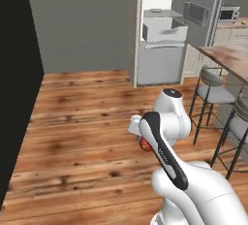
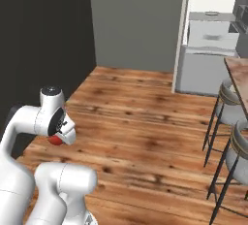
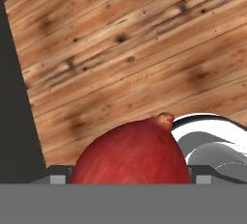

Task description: Place the onion and lemon inside the fridge drawer. Close the drawer after placing the vegetables.

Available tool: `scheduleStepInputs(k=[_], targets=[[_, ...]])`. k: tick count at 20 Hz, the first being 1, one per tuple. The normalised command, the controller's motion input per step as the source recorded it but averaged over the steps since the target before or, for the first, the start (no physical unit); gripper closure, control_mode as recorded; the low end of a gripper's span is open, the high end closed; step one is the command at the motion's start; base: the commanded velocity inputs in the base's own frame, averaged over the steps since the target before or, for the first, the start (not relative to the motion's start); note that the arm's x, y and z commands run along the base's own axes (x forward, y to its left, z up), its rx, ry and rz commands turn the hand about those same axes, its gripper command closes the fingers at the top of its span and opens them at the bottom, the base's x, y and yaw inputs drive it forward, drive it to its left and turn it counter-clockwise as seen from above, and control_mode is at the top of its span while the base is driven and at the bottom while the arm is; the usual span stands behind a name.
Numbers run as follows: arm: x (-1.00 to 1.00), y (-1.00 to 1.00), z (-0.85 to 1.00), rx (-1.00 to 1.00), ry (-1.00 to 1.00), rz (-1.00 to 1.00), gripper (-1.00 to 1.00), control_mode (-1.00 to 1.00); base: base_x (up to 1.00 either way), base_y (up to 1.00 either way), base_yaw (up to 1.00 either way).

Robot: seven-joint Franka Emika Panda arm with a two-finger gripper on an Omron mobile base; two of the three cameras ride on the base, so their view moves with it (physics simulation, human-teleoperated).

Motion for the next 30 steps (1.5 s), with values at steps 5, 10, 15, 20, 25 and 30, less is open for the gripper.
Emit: scheduleStepInputs(k=[5,10,15,20,25,30], targets=[[0.00,0.00,0.00,0.00,0.00,0.00,1.00,1.00,1.00,0.46,-0.45],[0.00,0.00,0.00,0.00,0.00,0.00,1.00,1.00,1.00,0.55,-0.45],[0.00,0.00,0.00,0.00,0.00,0.00,1.00,1.00,1.00,0.56,-0.44],[0.00,0.00,0.00,0.00,0.00,0.00,1.00,1.00,1.00,0.59,-0.43],[0.00,0.00,0.00,0.00,0.00,0.00,1.00,1.00,1.00,0.73,-0.36],[0.00,0.00,0.00,0.00,0.00,0.00,1.00,1.00,1.00,0.78,-0.29]])
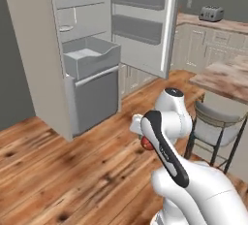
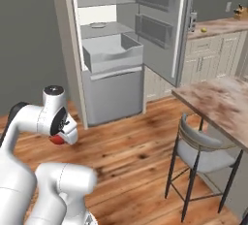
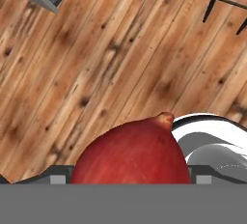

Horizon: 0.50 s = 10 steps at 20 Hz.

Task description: Place the onion and lemon inside the fridge drawer. Close the drawer after placing the vegetables.

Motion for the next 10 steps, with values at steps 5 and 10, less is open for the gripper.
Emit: scheduleStepInputs(k=[5,10], targets=[[0.00,0.00,0.00,0.00,0.00,0.00,1.00,1.00,1.00,0.65,-0.19],[0.00,0.00,0.00,0.00,0.00,0.00,1.00,1.00,1.00,0.32,-0.04]])
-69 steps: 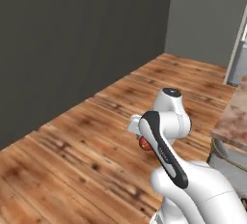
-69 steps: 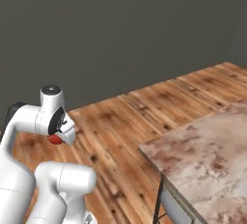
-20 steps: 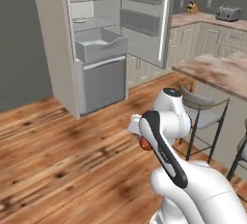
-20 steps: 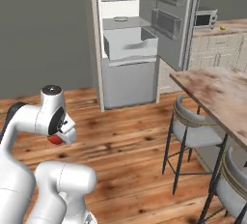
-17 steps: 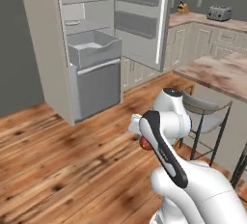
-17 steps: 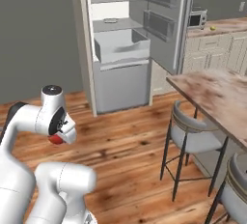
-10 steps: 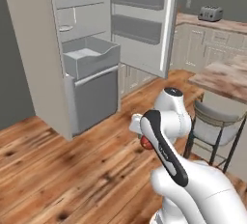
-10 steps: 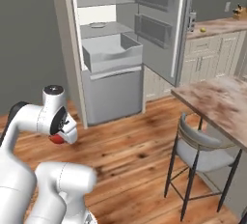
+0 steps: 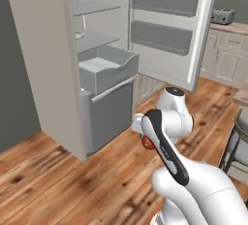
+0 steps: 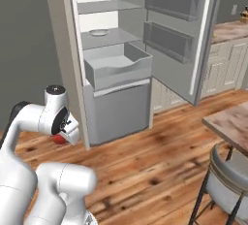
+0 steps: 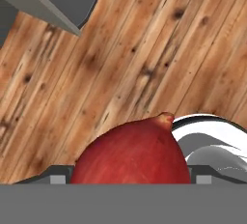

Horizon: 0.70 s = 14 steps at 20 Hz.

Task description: Place the onion and lemon inside the fridge drawer. Close the drawer after placing the vegetables.

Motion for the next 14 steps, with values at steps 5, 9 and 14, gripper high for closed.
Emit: scheduleStepInputs(k=[5,9,14], targets=[[0.00,0.00,0.00,0.00,0.00,0.00,1.00,1.00,1.00,0.08,0.00],[0.00,0.00,0.00,0.00,0.00,0.00,1.00,1.00,1.00,0.00,0.03],[0.00,0.00,0.00,0.00,0.00,0.00,1.00,1.00,1.00,0.00,0.07]])
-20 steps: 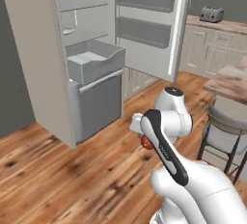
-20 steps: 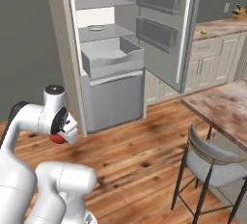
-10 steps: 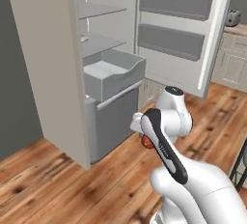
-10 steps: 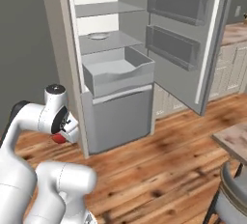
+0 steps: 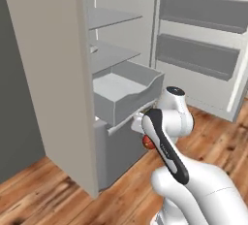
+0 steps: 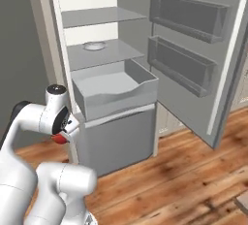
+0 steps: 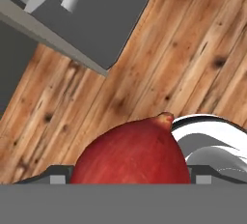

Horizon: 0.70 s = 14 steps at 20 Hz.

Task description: Place the onion and lemon inside the fridge drawer. Close the drawer after placing the vegetables.

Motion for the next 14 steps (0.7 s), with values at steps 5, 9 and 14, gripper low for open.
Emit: scheduleStepInputs(k=[5,9,14], targets=[[0.00,0.00,0.00,0.00,0.00,0.00,1.00,1.00,1.00,0.00,0.08],[0.00,0.00,0.00,0.00,0.00,0.00,1.00,1.00,0.93,-0.05,0.10],[0.00,0.00,0.00,0.00,0.00,0.00,1.00,1.00,0.67,-0.17,0.10]])
